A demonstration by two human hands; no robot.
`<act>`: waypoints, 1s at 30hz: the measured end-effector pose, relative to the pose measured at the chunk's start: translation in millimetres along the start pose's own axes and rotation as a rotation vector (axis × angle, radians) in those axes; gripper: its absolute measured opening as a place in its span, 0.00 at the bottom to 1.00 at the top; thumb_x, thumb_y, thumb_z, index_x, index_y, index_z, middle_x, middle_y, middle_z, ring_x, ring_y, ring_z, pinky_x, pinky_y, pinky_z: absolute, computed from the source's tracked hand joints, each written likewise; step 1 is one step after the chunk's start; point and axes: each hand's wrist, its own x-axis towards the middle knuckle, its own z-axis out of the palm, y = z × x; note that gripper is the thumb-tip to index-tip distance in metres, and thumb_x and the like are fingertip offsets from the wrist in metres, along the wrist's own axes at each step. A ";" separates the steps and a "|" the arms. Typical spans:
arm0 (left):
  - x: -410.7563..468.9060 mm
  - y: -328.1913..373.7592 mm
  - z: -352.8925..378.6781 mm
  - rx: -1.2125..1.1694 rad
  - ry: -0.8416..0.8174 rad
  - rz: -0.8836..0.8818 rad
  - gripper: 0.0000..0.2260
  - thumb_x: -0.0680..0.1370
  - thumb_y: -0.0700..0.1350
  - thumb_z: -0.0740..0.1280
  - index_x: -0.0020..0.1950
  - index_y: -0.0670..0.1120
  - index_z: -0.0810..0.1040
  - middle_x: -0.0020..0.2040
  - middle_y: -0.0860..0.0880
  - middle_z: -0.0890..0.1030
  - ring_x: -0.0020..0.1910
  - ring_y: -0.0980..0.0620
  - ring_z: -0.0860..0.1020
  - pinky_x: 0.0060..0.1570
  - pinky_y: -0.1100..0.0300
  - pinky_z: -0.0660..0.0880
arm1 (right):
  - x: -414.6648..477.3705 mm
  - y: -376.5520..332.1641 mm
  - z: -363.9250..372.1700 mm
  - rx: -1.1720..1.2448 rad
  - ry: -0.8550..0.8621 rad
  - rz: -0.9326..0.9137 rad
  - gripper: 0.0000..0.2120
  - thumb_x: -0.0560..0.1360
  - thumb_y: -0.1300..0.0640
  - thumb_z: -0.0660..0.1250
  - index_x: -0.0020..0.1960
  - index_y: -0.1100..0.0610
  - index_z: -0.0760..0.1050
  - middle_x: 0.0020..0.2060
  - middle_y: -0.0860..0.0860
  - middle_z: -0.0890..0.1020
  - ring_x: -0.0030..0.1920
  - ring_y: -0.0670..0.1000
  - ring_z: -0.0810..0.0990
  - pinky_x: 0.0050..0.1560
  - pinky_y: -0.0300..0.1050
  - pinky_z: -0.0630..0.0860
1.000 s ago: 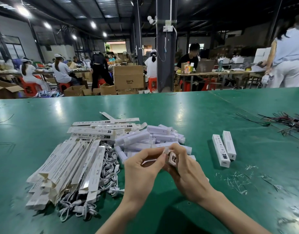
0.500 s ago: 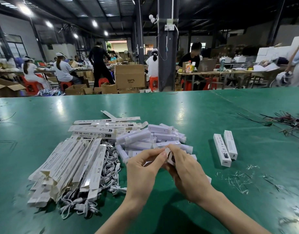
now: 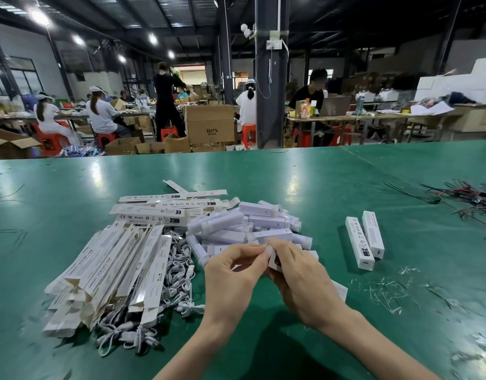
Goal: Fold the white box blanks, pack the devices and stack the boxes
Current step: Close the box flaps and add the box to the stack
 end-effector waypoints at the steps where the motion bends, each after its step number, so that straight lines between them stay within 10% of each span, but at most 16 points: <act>1: 0.2 -0.6 -0.5 0.010 0.001 0.000 0.04 0.71 0.36 0.75 0.41 0.44 0.86 0.40 0.50 0.86 0.41 0.55 0.84 0.41 0.67 0.77 | -0.5 0.7 0.2 -0.012 -0.005 -0.007 0.21 0.71 0.57 0.73 0.59 0.55 0.67 0.44 0.50 0.80 0.39 0.49 0.73 0.34 0.39 0.70; 18: 11.7 -10.2 -4.8 -0.123 -0.033 -0.268 0.05 0.70 0.33 0.74 0.35 0.41 0.84 0.37 0.41 0.84 0.38 0.47 0.82 0.44 0.59 0.81 | -3.0 4.6 1.9 -0.074 -0.195 0.073 0.15 0.69 0.63 0.71 0.55 0.58 0.76 0.45 0.51 0.81 0.42 0.55 0.78 0.38 0.48 0.74; 30: -3.4 -19.4 4.5 0.189 -0.004 0.171 0.13 0.70 0.31 0.74 0.37 0.51 0.85 0.41 0.50 0.83 0.41 0.57 0.83 0.45 0.68 0.78 | -2.5 4.9 -1.2 -0.088 -0.288 0.099 0.09 0.79 0.57 0.58 0.59 0.55 0.68 0.52 0.49 0.75 0.51 0.54 0.73 0.50 0.47 0.68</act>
